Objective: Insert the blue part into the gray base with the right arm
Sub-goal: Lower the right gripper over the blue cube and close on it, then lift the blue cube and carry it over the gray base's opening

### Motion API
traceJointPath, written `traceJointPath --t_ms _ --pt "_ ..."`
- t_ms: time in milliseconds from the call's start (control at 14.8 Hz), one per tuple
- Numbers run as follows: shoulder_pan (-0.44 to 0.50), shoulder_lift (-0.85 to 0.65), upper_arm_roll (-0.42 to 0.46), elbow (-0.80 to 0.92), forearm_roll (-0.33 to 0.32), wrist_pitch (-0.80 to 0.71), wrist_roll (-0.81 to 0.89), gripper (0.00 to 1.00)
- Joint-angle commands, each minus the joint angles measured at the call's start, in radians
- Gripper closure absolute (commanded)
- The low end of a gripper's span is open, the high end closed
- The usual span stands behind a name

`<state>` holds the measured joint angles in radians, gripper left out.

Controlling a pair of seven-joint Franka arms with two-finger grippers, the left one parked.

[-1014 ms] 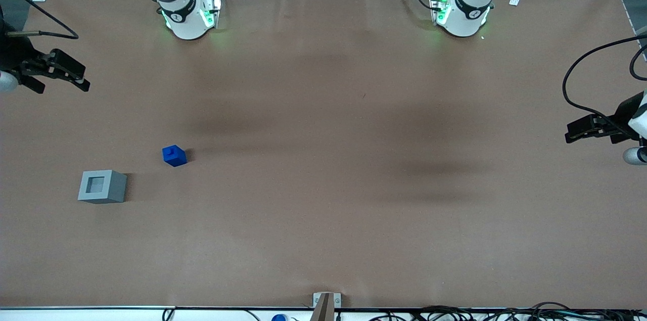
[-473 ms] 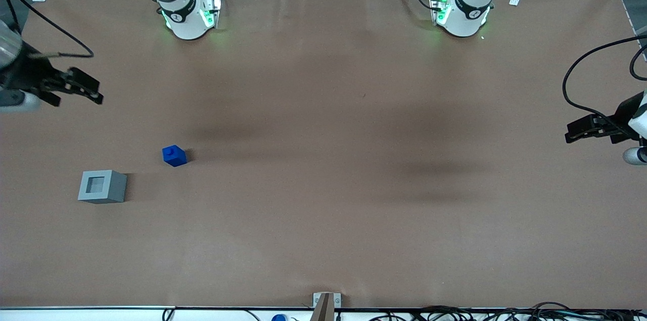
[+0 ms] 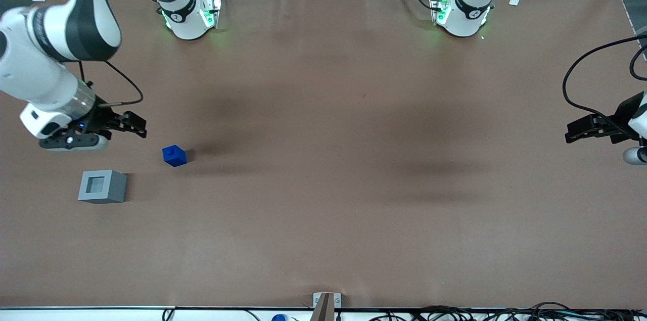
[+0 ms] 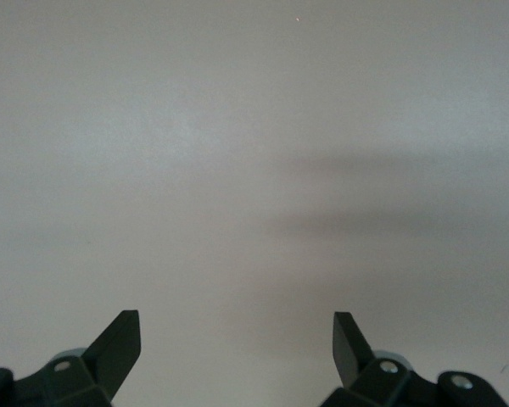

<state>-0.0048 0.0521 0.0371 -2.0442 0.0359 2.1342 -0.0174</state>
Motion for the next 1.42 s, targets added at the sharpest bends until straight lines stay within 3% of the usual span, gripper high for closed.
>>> traceJointPath --t_ms 0,473,1081,1351 --pt "-0.006 0.044 0.015 -0.044 0.009 0.082 -0.032 0.0" --pt "-0.006 0.173 0.018 -0.148 -0.008 0.37 -0.125 0.03" --pt "-0.004 0.259 0.015 -0.177 -0.053 0.406 -0.161 0.13" --pt "-0.007 0.278 0.015 -0.183 -0.053 0.406 -0.161 0.28"
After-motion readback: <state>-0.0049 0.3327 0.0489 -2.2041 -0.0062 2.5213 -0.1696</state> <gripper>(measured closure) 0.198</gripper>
